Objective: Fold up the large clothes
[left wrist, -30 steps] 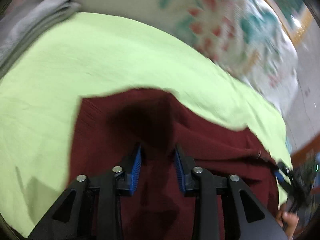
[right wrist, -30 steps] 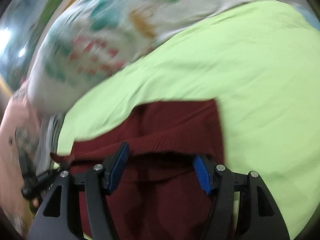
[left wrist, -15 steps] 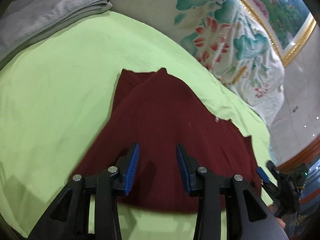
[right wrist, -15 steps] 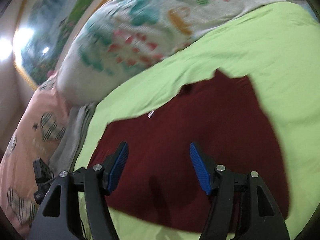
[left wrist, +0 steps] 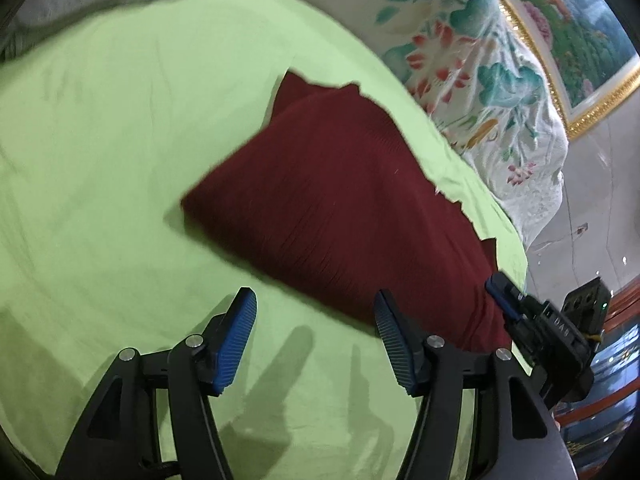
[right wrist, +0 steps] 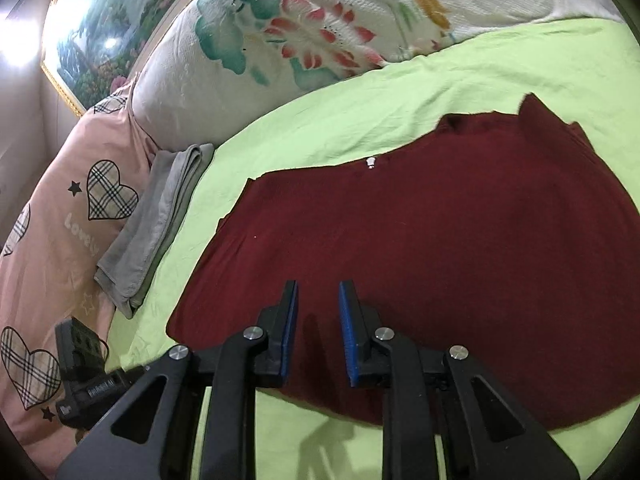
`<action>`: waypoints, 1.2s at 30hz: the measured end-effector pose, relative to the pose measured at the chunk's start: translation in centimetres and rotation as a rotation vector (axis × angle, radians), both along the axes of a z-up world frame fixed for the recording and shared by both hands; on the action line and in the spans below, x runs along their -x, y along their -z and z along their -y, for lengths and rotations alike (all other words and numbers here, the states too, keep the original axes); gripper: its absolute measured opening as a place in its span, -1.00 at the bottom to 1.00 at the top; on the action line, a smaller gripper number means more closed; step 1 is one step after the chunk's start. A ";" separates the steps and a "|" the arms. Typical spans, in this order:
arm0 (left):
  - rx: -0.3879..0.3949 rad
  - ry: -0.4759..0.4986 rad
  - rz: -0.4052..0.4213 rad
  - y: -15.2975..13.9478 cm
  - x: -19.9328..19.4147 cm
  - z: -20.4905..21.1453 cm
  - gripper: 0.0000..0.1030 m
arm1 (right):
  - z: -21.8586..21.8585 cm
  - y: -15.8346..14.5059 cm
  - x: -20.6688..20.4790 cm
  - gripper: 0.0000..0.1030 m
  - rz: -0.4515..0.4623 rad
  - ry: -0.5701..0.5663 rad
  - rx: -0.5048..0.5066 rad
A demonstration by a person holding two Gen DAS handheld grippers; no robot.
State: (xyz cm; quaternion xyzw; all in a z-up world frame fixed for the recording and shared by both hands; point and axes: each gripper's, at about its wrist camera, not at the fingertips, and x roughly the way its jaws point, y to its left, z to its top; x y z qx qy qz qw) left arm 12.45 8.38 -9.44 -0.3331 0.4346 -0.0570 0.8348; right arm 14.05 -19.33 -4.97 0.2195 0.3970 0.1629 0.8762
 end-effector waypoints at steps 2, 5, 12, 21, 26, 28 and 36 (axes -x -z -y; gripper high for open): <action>0.011 -0.016 0.000 0.4 -0.2 0.0 0.24 | -0.4 0.1 -0.8 -0.58 -0.002 0.008 0.004; 0.010 -0.026 0.009 0.6 -1.0 0.2 0.32 | -0.8 0.4 -2.1 -0.58 0.002 0.022 0.015; 0.052 -0.083 0.011 0.9 -3.5 -0.7 0.32 | -2.3 5.3 -4.7 -0.65 -0.084 -0.001 0.063; 0.002 -0.107 0.037 0.5 -7.1 -0.1 -0.55 | -2.7 5.4 -4.8 -0.66 -0.066 -0.005 0.125; 0.005 -0.046 0.135 -2.3 -7.9 1.3 -0.74 | -2.9 5.4 -5.2 -0.67 -0.075 -0.007 0.118; -0.010 0.000 0.194 -4.3 -8.0 2.9 -0.76 | -2.6 5.5 -5.3 -0.67 -0.082 -0.010 0.095; -0.112 0.275 0.317 -8.0 -8.9 13.1 -0.78 | 3.5 6.2 -6.0 -0.60 -0.203 -0.023 -0.390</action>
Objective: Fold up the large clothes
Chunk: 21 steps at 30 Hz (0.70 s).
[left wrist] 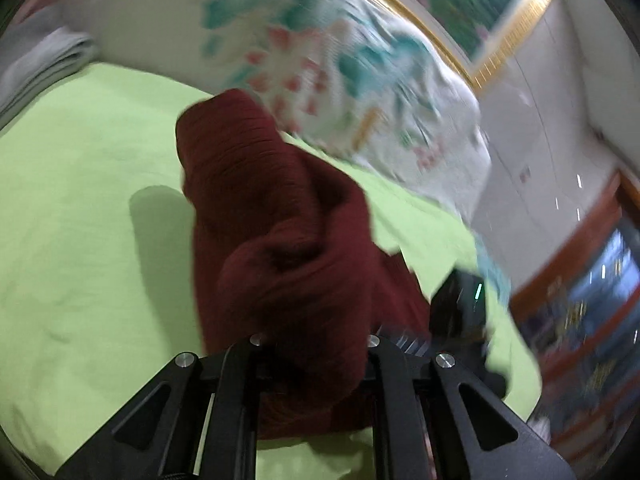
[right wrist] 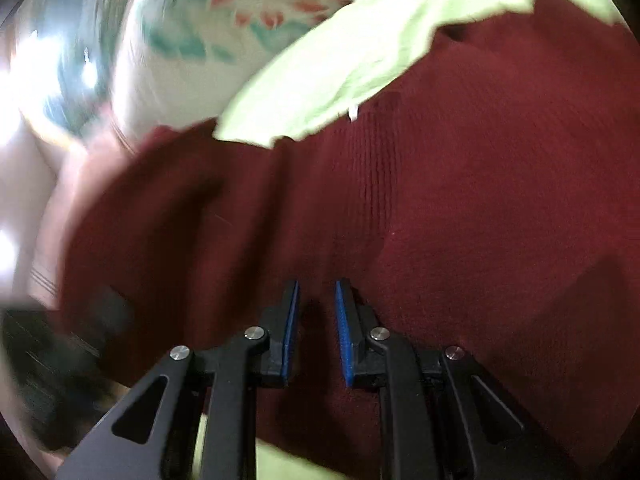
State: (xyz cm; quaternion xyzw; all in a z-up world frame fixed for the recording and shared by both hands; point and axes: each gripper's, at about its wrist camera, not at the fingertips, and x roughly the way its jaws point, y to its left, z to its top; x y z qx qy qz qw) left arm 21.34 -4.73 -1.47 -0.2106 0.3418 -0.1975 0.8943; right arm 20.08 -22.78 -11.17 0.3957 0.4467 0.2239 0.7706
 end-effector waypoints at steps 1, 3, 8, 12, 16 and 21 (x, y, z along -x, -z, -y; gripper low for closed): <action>-0.021 0.024 -0.012 0.7 -0.3 1.1 -0.79 | 1.2 0.2 0.1 -0.59 -0.009 0.029 -0.080; -0.054 0.053 -0.060 2.7 -1.2 2.8 -0.80 | 3.5 0.7 0.2 -0.53 -0.025 0.082 -0.221; -0.127 0.079 -0.064 4.2 -1.8 5.1 -0.81 | 3.9 -0.5 -1.4 0.31 -0.020 0.022 -0.288; -0.179 0.080 -0.037 3.9 -1.7 5.3 -0.81 | 2.3 -2.3 -4.0 0.49 -0.004 -0.029 -0.188; -0.266 0.082 0.006 3.7 -0.9 6.1 -0.81 | 0.4 -3.0 -7.3 0.49 0.003 -0.094 -0.016; -0.308 0.083 0.018 4.0 -0.6 6.8 -0.81 | -1.2 -1.8 -9.9 -0.46 -0.045 -0.141 0.134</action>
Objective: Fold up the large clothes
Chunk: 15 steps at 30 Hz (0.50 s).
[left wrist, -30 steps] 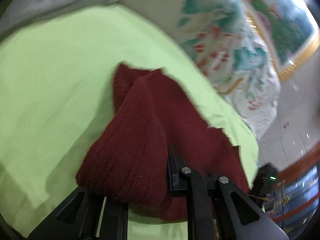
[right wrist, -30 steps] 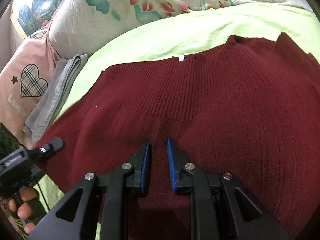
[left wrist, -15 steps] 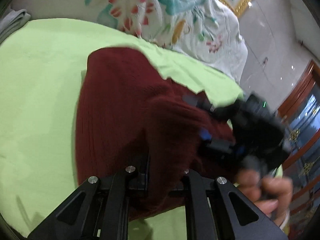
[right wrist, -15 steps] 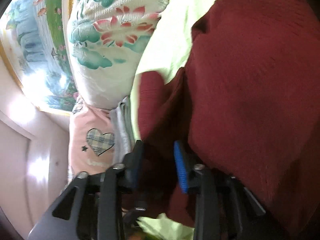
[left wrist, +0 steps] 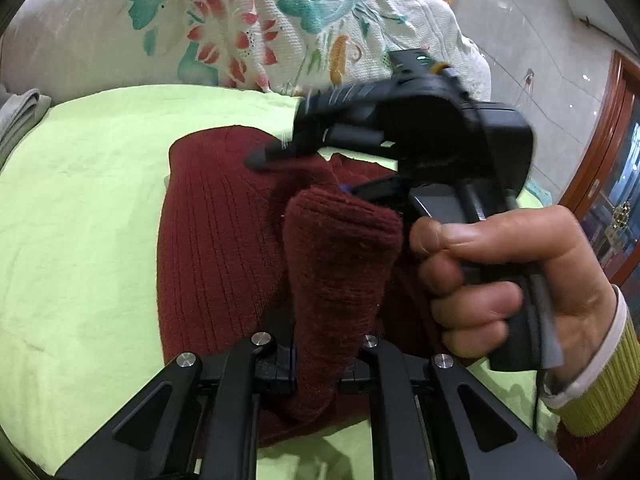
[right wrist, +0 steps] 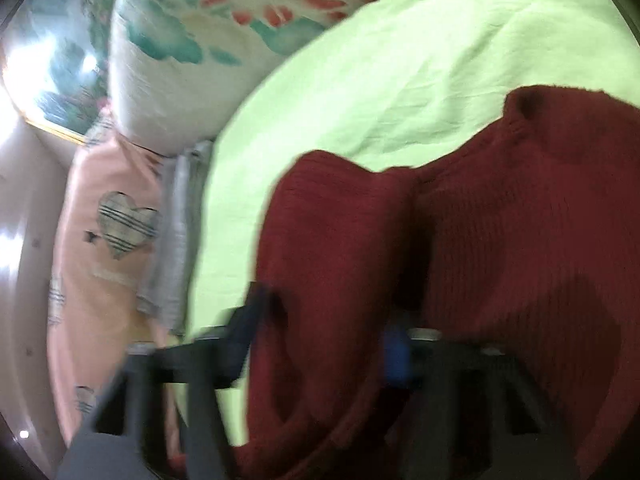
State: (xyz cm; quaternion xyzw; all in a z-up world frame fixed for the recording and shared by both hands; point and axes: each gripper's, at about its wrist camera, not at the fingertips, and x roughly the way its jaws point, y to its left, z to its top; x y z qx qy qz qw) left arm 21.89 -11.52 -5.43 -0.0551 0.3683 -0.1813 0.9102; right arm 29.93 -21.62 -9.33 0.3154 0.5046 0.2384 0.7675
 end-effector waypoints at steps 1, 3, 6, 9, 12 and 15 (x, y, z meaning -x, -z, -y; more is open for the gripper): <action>0.003 0.000 -0.003 0.0 -0.1 0.0 -0.81 | 0.1 0.1 -0.2 -0.66 0.003 0.000 -0.005; 0.015 0.011 -0.005 -0.4 0.1 -0.2 -0.81 | 0.9 -0.2 0.1 -0.70 0.031 0.005 -0.026; 0.018 0.047 0.012 -1.7 0.5 0.7 -0.81 | 2.6 -1.7 1.4 -0.72 0.094 0.018 -0.051; 0.040 0.099 0.032 -3.3 0.7 3.0 -0.81 | 5.1 -4.3 2.5 -0.72 0.152 0.037 -0.043; 0.060 0.149 0.043 -4.4 0.5 5.7 -0.80 | 7.8 -6.3 3.1 -0.72 0.198 0.051 -0.012; 0.060 0.189 0.045 -4.4 0.2 8.7 -0.80 | 11.0 -6.8 3.9 -0.72 0.214 0.087 0.038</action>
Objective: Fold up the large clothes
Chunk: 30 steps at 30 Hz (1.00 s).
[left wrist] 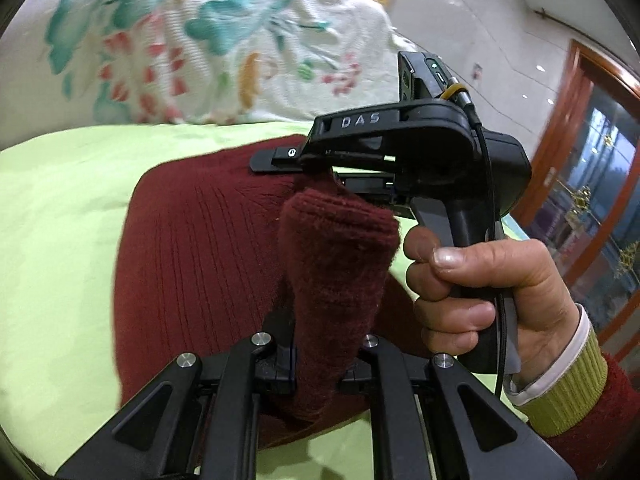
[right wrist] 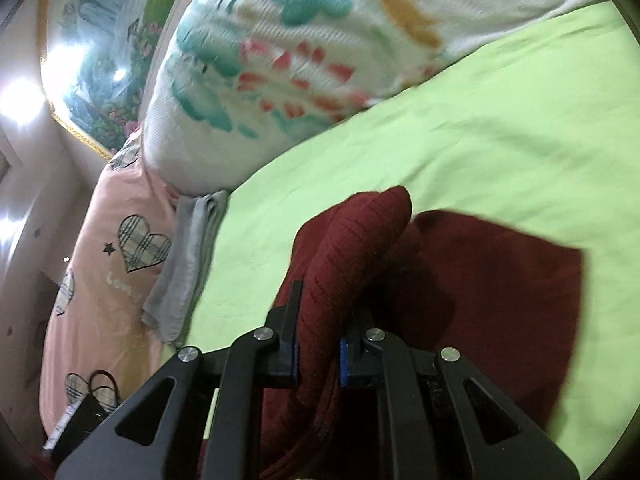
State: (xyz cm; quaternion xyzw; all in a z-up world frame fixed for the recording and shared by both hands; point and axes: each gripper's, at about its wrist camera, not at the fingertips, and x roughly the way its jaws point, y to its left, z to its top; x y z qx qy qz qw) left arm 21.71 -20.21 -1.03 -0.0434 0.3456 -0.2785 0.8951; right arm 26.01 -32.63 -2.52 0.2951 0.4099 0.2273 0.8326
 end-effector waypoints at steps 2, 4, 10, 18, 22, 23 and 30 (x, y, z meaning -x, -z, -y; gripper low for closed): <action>-0.010 0.028 -0.018 0.8 -0.3 2.0 -0.80 | 1.7 1.0 0.3 -0.73 -0.027 0.033 0.020; -0.030 0.049 -0.038 1.6 -0.8 3.5 -0.80 | 3.3 2.7 0.5 -0.73 -0.072 0.062 0.022; -0.045 0.081 -0.041 1.7 -1.4 5.7 -0.80 | 5.5 3.3 1.2 -0.73 -0.047 0.070 0.008; -0.113 0.084 -0.070 4.1 -2.2 7.4 -0.69 | 6.2 6.2 1.4 -0.69 -0.096 0.097 0.061; -0.091 0.117 -0.095 3.4 -1.6 7.0 -0.16 | 6.7 6.0 1.9 -0.46 -0.092 0.124 0.044; -0.083 0.127 -0.107 3.1 -1.3 6.7 0.00 | 6.8 5.8 2.2 -0.40 -0.090 0.133 0.050; 0.059 0.126 -0.153 0.1 1.7 0.0 0.45 | 8.5 4.2 5.3 0.29 -0.072 0.207 0.076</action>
